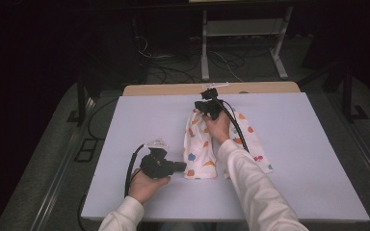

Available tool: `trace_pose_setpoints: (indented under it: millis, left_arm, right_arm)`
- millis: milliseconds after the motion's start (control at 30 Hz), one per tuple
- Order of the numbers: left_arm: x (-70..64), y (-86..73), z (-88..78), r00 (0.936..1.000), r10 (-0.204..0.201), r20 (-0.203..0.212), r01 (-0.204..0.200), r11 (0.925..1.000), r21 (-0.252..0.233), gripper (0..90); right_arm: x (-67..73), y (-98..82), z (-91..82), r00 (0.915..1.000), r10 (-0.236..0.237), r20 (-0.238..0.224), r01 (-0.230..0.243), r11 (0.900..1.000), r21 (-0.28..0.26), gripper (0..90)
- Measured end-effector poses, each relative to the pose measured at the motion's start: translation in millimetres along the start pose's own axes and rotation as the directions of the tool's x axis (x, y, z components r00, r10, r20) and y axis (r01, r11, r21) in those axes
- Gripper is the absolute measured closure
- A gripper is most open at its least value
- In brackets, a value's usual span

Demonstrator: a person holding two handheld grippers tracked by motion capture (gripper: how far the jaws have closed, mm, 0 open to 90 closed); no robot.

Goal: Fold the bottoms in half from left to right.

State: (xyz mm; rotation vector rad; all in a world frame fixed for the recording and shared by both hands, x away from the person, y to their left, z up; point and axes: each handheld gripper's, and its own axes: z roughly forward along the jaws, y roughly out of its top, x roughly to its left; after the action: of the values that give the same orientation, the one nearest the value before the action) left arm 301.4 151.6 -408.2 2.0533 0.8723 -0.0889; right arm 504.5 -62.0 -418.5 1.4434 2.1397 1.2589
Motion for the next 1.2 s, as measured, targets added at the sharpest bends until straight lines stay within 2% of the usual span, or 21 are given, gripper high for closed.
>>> trace_pose_setpoints:
  millis: [700,900,1100,1200]
  left_arm:
    - [-27.9,29.1,20.4,0.9948,0.082,0.060,-0.082,0.9966,-0.006,87.5]
    - [-33.9,36.8,27.8,0.9926,0.100,0.069,-0.101,0.9948,0.015,87.4]
    - [-41.0,47.3,32.6,0.9894,0.117,0.087,-0.118,0.9929,0.012,87.4]
    - [-43.5,50.2,38.0,0.9878,0.122,0.098,-0.124,0.9920,0.021,87.4]
  right_arm:
    - [-16.9,4.8,-16.9,0.9998,0.020,0.000,-0.020,1.000,-0.015,86.0]
    - [-25.1,3.9,-22.2,0.9995,0.028,0.010,-0.028,0.999,-0.018,86.0]
    - [-31.7,3.2,-26.0,0.9992,0.039,0.012,-0.039,0.999,-0.022,86.0]
    - [-34.4,2.8,-28.2,0.9995,0.028,0.016,-0.027,0.999,-0.021,86.0]
